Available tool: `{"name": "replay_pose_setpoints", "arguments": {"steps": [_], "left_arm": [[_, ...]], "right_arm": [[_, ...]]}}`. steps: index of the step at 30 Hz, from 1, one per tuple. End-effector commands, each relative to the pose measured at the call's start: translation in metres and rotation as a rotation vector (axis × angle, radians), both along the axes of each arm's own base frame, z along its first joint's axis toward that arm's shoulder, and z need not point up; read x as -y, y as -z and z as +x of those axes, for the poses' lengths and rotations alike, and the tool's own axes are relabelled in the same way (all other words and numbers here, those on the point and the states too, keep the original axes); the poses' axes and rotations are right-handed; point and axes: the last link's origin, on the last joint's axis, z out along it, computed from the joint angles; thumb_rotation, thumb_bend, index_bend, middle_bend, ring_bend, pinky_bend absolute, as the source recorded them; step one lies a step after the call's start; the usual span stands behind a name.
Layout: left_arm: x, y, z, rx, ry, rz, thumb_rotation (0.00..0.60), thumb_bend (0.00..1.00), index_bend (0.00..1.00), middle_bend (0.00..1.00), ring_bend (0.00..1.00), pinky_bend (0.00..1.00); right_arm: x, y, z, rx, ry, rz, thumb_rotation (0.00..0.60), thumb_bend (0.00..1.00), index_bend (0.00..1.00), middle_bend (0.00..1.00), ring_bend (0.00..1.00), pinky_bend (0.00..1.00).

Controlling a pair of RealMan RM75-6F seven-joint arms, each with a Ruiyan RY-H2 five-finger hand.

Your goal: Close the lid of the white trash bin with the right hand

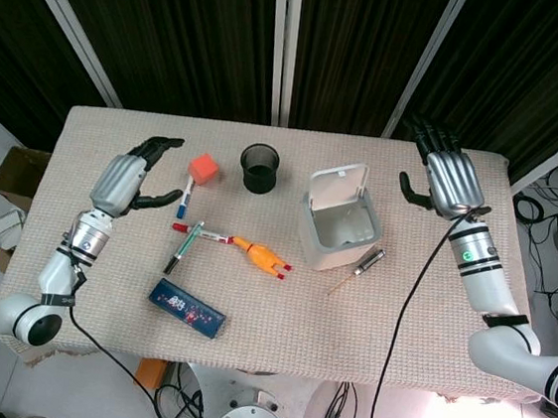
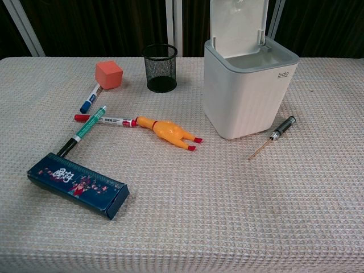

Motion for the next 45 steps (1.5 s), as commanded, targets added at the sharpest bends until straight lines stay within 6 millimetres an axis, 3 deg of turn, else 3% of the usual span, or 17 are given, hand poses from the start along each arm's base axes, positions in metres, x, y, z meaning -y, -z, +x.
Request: {"name": "replay_pose_setpoints", "arguments": {"steps": [1, 3, 11, 19, 28, 38, 45], "left_arm": [[0.001, 0.0, 0.0, -0.006, 0.003, -0.005, 0.055, 0.07, 0.13, 0.16, 0.1, 0.23], [0.002, 0.0, -0.002, -0.012, 0.002, -0.009, 0.056, 0.07, 0.13, 0.16, 0.1, 0.23], [0.006, -0.003, -0.007, -0.016, -0.003, -0.004, 0.044, 0.07, 0.13, 0.16, 0.1, 0.23], [0.014, -0.006, -0.017, -0.031, -0.014, 0.0, 0.045, 0.07, 0.13, 0.16, 0.1, 0.23], [0.013, -0.011, -0.024, -0.035, -0.03, 0.005, 0.043, 0.07, 0.13, 0.16, 0.1, 0.23], [0.018, -0.003, -0.024, -0.05, -0.019, -0.017, 0.043, 0.07, 0.13, 0.16, 0.1, 0.23], [0.024, 0.006, -0.022, -0.067, -0.01, -0.038, 0.045, 0.07, 0.13, 0.16, 0.1, 0.23]], "right_arm": [[-0.002, 0.003, 0.005, -0.011, -0.018, 0.02, 0.6, 0.69, 0.0, 0.0, 0.0, 0.0], [-0.003, 0.006, 0.008, -0.021, -0.031, 0.043, 0.6, 0.79, 0.0, 0.0, 0.0, 0.0], [-0.002, 0.019, 0.023, -0.05, -0.034, 0.146, 0.6, 1.0, 0.0, 0.07, 0.0, 0.0], [0.007, 0.037, 0.045, -0.102, -0.048, 0.183, 0.6, 1.0, 0.0, 0.12, 0.0, 0.0], [0.008, 0.052, 0.054, -0.147, -0.031, 0.197, 0.6, 1.0, 0.0, 0.27, 0.0, 0.0], [-0.01, 0.045, 0.041, -0.142, -0.022, 0.228, 0.6, 1.0, 0.0, 0.35, 0.0, 0.0], [-0.036, 0.043, 0.021, -0.148, -0.04, 0.23, 0.6, 1.0, 0.0, 0.32, 0.0, 0.0]]}}
